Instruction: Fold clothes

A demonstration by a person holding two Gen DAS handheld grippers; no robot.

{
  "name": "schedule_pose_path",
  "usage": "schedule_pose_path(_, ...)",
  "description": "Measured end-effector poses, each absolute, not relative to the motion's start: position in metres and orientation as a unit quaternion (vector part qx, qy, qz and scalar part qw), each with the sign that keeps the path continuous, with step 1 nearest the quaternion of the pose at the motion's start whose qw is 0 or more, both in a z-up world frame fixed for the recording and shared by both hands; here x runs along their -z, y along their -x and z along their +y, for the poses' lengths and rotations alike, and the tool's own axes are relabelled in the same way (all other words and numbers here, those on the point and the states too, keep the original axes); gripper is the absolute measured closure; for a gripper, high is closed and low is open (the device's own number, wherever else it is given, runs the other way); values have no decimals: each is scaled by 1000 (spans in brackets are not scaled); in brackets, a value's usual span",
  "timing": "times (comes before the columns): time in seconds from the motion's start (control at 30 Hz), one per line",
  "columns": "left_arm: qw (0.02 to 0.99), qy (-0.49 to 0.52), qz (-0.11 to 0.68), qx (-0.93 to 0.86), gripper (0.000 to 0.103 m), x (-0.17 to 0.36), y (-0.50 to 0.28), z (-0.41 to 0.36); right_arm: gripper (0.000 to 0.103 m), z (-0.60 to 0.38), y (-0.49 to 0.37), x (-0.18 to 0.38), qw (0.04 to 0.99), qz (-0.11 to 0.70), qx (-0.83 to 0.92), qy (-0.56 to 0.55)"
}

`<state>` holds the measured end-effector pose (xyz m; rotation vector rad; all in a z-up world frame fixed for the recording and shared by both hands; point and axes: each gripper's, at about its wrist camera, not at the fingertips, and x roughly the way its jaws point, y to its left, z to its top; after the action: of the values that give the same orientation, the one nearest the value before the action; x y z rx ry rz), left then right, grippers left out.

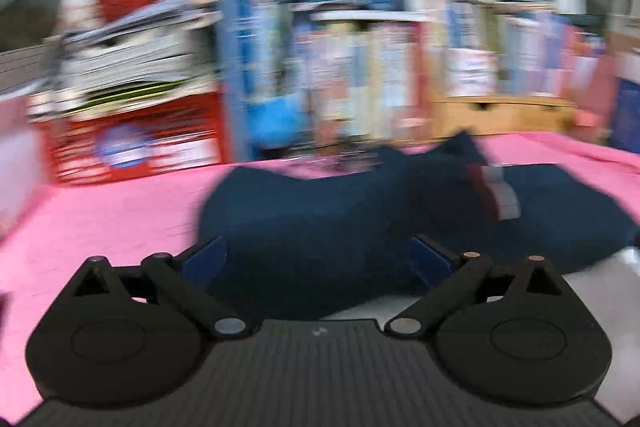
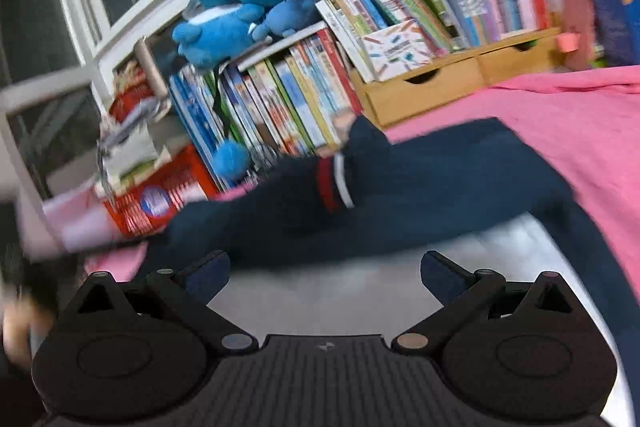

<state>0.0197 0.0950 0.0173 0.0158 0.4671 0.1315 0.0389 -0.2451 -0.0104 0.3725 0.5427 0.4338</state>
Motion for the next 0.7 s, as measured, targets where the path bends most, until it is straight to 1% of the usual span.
schedule_pose_path(0.13,967,2,230,-107,3,-9,-10,111,0,-199,-118,15,926,290,-167,-175)
schedule_pose_path(0.27,968,15,220,-123,2,-4,8,121,0,-161,-189,45,929,339,-94,-115)
schedule_pose_path(0.3,968,16,220,-121,2,-3,10,123,4,-155,-197,50,927,343,-101,-114)
schedule_pose_path(0.33,968,17,221,-120,2,-2,12,125,15,-149,-205,53,926,344,-108,-113)
schedule_pose_path(0.37,968,15,221,-120,2,-1,13,126,63,-145,-205,50,928,336,-119,-108)
schedule_pose_path(0.4,968,12,221,-120,1,0,13,127,85,-143,-204,43,928,333,-129,-103)
schedule_pose_path(0.47,968,6,220,-123,1,1,11,128,86,-149,-195,24,939,308,-119,-98)
schedule_pose_path(0.63,970,24,215,-113,0,-1,3,127,86,-186,-152,-29,982,173,-66,-29)
schedule_pose_path(0.7,970,23,215,-114,0,-1,-3,123,86,-204,-150,-30,981,181,-58,-33)
